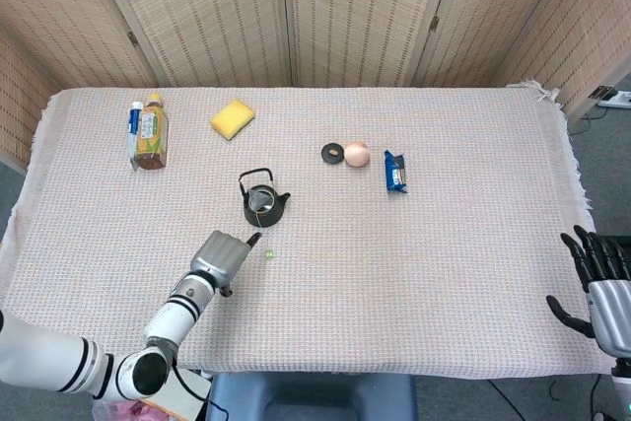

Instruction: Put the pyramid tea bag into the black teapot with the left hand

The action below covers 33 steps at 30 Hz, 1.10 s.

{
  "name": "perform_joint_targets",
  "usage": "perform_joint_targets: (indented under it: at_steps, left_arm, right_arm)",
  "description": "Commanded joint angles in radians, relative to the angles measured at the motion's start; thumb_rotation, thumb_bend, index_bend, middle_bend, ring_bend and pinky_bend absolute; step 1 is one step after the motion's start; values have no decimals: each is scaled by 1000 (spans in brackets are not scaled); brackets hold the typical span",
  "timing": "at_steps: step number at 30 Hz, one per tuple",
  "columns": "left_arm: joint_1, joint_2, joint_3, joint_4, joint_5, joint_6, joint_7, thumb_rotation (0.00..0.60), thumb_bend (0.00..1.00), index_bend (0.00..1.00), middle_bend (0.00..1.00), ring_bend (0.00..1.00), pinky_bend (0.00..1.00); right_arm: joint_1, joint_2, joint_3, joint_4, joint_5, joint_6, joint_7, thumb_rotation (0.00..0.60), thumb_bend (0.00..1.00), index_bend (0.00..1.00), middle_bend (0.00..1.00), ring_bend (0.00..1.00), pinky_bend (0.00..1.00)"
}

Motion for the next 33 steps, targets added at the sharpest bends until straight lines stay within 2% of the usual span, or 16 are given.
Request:
perform_joint_targets:
  at_steps: [1, 3, 5, 6, 8, 10, 11, 16, 26, 33]
  left_arm:
    - [19, 63, 14, -89, 23, 24, -13, 600, 129, 0, 901, 792, 717]
    - [22, 96, 11, -119, 24, 22, -24, 600, 212, 0, 969, 850, 773]
    - [21, 129, -4, -122, 9, -2, -49, 600, 471, 0, 998, 882, 809]
    - [19, 143, -11, -115, -8, -26, -63, 600, 561, 0, 1000, 887, 815]
    - [12, 173, -33, -80, -49, -106, -108, 600, 814, 0, 1000, 896, 823]
    - [5, 192, -46, -41, -71, -175, -139, 600, 956, 0, 1000, 901, 829]
    - [3, 197, -53, -12, -77, -211, -160, 600, 992, 0, 1000, 904, 838]
    - [-24, 198, -45, 68, -97, -312, -193, 600, 1000, 0, 1000, 909, 855]
    - [-168, 168, -17, 183, -259, -389, -178, 600, 1000, 0, 1000, 920, 867]
    - [-258, 117, 27, 268, -355, -434, -162, 600, 1000, 0, 1000, 926, 873]
  right_arm:
    - [-1, 0, -4, 0, -8, 3, 0, 600, 191, 0, 0, 0, 0]
    - [-2, 0, -6, 0, -13, 5, 1, 600, 191, 0, 0, 0, 0]
    - [-4, 1, -8, 0, -19, 10, 4, 600, 192, 0, 0, 0, 0]
    - [-5, 1, -9, 1, -21, 13, 5, 600, 193, 0, 0, 0, 0]
    - [-6, 1, -10, 3, -23, 15, 7, 600, 195, 0, 0, 0, 0]
    - [-6, 1, -10, 4, -23, 13, 7, 600, 196, 0, 0, 0, 0]
    - [-5, 0, -10, 5, -22, 11, 7, 600, 196, 0, 0, 0, 0]
    - [1, -2, -7, 6, -15, -1, 6, 600, 198, 0, 0, 0, 0]
    - [14, -5, -2, 3, 1, -29, -7, 600, 198, 0, 0, 0, 0]
    - [19, -4, -2, 3, 9, -41, -8, 600, 198, 0, 0, 0, 0]
